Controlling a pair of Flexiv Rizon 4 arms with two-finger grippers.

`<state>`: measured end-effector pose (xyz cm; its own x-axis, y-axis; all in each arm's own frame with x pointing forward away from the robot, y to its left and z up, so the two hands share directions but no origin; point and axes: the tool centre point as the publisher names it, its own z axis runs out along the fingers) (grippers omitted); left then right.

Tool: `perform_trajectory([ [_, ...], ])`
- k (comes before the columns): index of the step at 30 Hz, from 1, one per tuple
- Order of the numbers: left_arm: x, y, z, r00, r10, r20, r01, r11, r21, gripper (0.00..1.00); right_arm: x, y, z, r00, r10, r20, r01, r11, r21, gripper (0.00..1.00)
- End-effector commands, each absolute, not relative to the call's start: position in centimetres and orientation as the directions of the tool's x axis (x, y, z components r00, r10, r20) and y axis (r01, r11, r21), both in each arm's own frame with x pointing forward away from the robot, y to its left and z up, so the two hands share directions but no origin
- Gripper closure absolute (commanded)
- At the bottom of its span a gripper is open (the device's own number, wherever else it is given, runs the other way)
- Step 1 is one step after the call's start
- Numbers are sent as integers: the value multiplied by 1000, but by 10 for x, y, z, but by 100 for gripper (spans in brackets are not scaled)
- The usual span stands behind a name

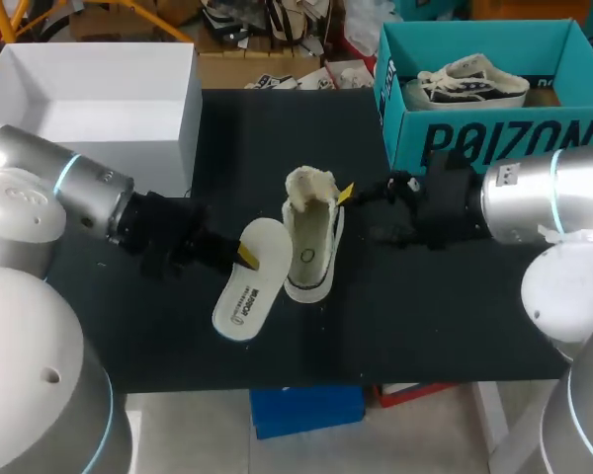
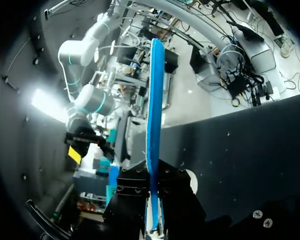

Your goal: Take the shoe out of the shoebox, open the shoe tongue, remove and reinsert the insole, then place the shoe into the shoebox

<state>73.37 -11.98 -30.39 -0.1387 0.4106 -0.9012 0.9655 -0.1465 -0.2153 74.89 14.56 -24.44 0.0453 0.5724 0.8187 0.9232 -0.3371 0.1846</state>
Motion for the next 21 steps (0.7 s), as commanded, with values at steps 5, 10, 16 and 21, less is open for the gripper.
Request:
perform_trajectory([
  [5, 737, -121, -304, -92, 557, -825, 953, -191, -235, 100, 726, 130, -237, 83, 612, 787, 878, -419, 233, 0],
  [10, 739, -123, -307, -89, 583, -808, 948, -199, -249, 100, 718, 126, -235, 68, 614, 787, 889, -395, 231, 0],
  [16, 739, -134, -314, -91, 604, -792, 937, -217, -274, 100, 717, 126, -234, 70, 617, 784, 890, -393, 229, 0],
  [21, 742, -146, -322, -94, 612, -785, 931, -225, -287, 100, 717, 126, -234, 70, 617, 784, 890, -393, 229, 0],
])
